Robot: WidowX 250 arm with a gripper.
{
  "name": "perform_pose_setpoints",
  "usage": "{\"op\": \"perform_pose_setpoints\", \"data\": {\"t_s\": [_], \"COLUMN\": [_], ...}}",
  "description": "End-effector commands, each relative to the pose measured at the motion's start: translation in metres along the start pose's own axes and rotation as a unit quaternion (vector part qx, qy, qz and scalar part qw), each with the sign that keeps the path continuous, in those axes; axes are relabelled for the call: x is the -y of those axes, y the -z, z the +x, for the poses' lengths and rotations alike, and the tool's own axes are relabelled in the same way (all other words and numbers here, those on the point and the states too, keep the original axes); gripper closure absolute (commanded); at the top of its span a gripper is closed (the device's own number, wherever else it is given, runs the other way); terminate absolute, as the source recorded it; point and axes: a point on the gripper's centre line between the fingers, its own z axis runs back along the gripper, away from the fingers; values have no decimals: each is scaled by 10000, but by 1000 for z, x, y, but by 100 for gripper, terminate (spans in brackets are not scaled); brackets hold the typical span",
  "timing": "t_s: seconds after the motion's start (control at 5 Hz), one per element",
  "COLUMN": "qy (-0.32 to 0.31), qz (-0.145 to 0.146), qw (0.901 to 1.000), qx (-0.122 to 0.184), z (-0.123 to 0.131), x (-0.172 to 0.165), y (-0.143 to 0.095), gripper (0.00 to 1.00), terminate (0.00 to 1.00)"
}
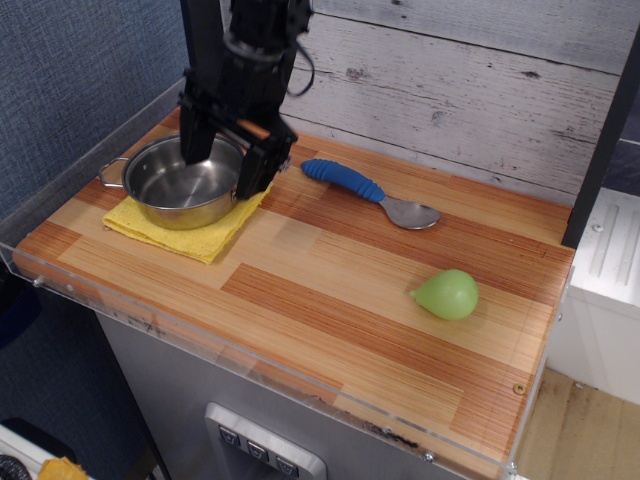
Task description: Put the pan on the yellow cloth
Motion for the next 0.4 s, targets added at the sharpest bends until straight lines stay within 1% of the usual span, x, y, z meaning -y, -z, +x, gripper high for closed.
{"op": "perform_pose_setpoints", "data": {"t_s": [0.0,0.2], "qy": [76,38], "qz": [-45,-111], "qw": [9975,9932], "qx": [698,1162], "z": [-4,-8], "x": [-2,-1], "y": [-55,-79], "gripper": [0,0], "terminate": [0,100]}}
